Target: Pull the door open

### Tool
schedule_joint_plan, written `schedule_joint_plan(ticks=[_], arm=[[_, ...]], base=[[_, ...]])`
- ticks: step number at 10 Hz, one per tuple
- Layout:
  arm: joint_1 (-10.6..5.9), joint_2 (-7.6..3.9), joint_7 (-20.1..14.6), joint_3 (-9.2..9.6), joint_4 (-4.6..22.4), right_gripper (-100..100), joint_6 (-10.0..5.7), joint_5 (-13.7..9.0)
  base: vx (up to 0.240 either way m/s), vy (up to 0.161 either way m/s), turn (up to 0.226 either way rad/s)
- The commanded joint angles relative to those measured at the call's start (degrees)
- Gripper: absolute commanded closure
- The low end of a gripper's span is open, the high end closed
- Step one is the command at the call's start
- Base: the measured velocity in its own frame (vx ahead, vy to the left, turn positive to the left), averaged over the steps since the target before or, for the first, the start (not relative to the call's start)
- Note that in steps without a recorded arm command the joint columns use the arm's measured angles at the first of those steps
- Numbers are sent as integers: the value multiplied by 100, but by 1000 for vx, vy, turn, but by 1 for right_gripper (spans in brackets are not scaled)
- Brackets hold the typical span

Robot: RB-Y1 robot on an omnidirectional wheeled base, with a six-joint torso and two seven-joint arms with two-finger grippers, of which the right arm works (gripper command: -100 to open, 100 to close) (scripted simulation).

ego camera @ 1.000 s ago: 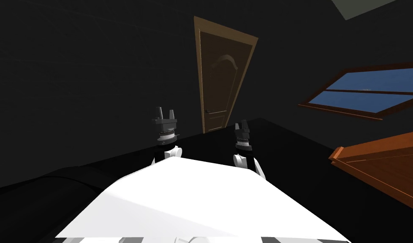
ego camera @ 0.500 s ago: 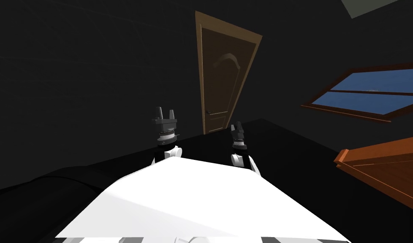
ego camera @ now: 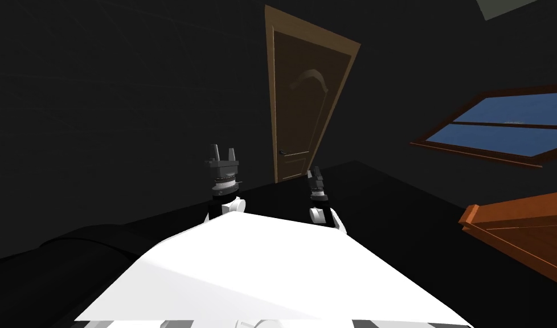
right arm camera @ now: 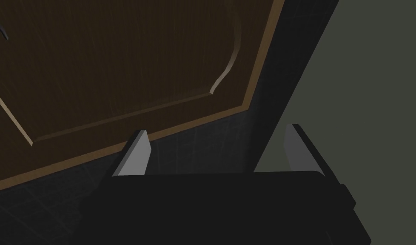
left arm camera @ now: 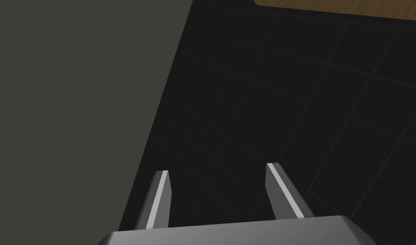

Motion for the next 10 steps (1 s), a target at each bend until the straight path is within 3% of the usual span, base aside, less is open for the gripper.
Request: schedule_joint_plan(ticks=[1, 10], arm=[[-80, -79, -67, 87, 234, -100, -83, -35], [-696, -510, -428, 543, 1705, -100, -555, -240]], base=[[105, 59, 7], [98, 57, 4]])
